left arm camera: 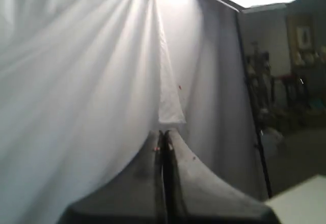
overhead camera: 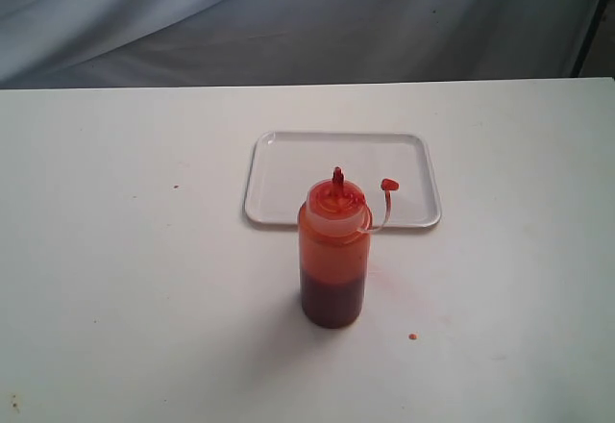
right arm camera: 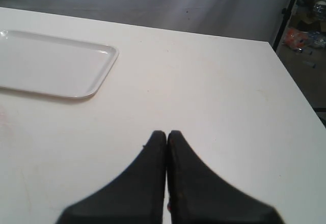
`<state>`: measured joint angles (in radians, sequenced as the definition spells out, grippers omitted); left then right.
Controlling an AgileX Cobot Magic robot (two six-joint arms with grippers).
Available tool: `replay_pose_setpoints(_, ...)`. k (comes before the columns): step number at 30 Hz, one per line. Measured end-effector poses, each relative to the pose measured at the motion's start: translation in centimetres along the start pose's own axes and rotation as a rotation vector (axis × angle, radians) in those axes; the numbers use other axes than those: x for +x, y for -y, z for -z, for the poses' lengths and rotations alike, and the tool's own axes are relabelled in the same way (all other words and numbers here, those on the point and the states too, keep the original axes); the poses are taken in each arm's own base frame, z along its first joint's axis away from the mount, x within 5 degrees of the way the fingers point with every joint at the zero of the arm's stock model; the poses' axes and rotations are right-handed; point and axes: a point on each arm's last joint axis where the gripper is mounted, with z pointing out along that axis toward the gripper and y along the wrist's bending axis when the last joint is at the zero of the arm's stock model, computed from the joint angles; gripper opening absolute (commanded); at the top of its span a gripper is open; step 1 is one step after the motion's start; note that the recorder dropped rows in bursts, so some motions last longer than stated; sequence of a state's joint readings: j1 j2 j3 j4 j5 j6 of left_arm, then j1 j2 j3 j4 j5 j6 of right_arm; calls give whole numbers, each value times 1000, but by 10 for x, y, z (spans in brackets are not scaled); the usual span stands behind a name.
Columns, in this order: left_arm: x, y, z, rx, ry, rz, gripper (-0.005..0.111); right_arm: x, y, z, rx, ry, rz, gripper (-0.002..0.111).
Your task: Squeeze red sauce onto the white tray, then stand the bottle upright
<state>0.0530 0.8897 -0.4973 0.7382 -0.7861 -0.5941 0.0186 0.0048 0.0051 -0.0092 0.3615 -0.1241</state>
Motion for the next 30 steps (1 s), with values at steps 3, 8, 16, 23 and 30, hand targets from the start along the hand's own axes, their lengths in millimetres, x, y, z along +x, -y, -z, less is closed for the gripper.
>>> replay_pose_setpoints(3, 30, 7, -12, 189, -195, -120, 0, 0, 0, 0, 0, 0, 0, 0)
replay_pose_setpoints(8, 76, 3, -22, 262, -412, -97, 0, 0, 0, 0, 0, 0, 0, 0)
replay_pose_setpoints(16, 134, 24, -34, 468, -553, 63, 1, 0, 0, 0, 0, 0, 0, 0)
replay_pose_setpoints(23, 184, 58, -35, 617, -735, 136, 1, 0, 0, 0, 0, 0, 0, 0)
replay_pose_setpoints(30, 220, 72, -32, 642, -813, 234, 1, 0, 0, 0, 0, 0, 0, 0)
